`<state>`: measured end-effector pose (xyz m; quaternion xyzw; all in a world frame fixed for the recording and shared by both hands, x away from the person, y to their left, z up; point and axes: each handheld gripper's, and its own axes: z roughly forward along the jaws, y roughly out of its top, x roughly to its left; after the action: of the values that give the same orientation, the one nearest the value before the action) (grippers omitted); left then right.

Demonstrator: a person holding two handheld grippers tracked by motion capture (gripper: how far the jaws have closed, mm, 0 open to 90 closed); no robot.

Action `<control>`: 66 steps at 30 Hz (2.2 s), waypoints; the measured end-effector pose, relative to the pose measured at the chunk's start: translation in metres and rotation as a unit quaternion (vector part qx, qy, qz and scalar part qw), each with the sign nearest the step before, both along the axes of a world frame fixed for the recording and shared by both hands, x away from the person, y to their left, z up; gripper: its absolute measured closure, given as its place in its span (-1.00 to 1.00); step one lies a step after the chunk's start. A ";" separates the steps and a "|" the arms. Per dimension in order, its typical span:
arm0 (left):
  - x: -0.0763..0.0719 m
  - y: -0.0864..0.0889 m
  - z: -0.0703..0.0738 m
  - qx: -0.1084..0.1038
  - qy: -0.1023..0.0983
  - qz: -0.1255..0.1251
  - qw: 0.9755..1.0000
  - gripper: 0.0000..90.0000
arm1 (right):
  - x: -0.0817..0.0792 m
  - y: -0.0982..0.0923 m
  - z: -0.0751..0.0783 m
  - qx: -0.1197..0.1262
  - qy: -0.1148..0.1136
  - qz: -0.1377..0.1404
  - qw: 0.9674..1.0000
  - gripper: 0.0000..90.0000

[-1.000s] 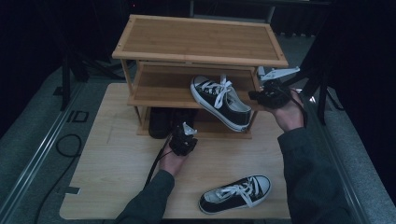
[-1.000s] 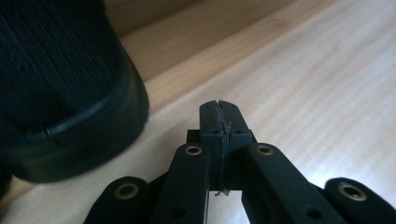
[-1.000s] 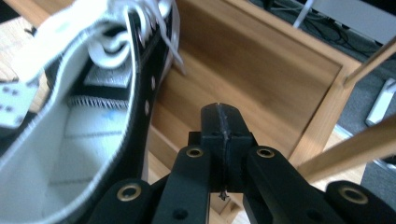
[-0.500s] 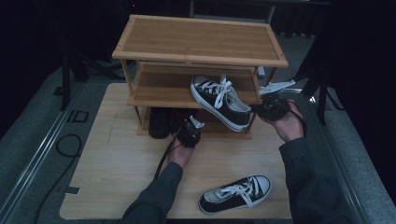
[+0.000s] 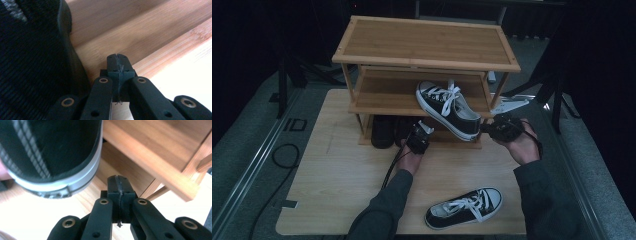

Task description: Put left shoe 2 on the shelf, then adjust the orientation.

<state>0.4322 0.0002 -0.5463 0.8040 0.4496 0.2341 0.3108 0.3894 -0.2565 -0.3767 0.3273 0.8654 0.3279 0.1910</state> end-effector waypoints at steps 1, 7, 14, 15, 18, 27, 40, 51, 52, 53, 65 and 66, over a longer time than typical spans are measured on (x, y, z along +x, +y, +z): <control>0.003 -0.002 -0.001 0.001 0.000 0.008 1.000 0.98 | -0.003 0.000 -0.002 -0.001 0.002 0.002 1.000 1.00; 0.006 -0.009 -0.005 0.012 -0.007 0.007 1.000 0.99 | -0.008 -0.003 -0.006 0.000 0.004 0.004 1.000 1.00; 0.006 -0.010 -0.005 0.018 -0.008 0.006 1.000 0.99 | -0.020 -0.004 -0.007 0.003 0.001 0.014 1.000 1.00; 0.006 -0.009 -0.005 0.023 -0.006 0.004 1.000 0.99 | -0.022 -0.003 -0.006 0.004 -0.001 0.017 1.000 1.00; 0.006 -0.009 -0.005 0.019 -0.006 0.006 1.000 1.00 | -0.027 -0.004 -0.004 0.009 -0.006 0.023 1.000 1.00; 0.006 -0.010 -0.005 0.020 -0.007 0.006 1.000 1.00 | -0.042 -0.006 0.001 0.021 -0.015 0.032 0.999 1.00; 0.006 -0.009 -0.005 0.020 -0.005 0.005 1.000 1.00 | -0.053 -0.003 0.009 0.033 -0.020 0.053 0.998 1.00; 0.007 -0.010 -0.005 0.020 -0.005 0.004 1.000 1.00 | -0.053 0.003 0.012 0.032 -0.023 0.062 0.997 1.00; 0.007 -0.011 -0.005 0.020 -0.005 0.003 1.000 1.00 | -0.053 0.004 0.011 0.031 -0.023 0.062 0.997 1.00; 0.007 -0.011 -0.005 0.021 -0.005 0.003 1.000 1.00 | -0.053 0.005 0.012 0.028 -0.024 0.062 0.997 1.00; 0.007 -0.012 -0.005 0.027 -0.009 0.004 1.000 1.00 | -0.058 0.022 0.018 0.033 -0.037 0.093 0.994 1.00; 0.007 -0.012 -0.005 0.027 -0.009 0.004 1.000 1.00 | -0.058 0.022 0.018 0.033 -0.037 0.093 0.994 1.00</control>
<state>0.4388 -0.0119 -0.5511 0.8081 0.4433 0.2548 0.2924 0.3310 -0.2343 -0.3585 0.2395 0.8732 0.3840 0.1809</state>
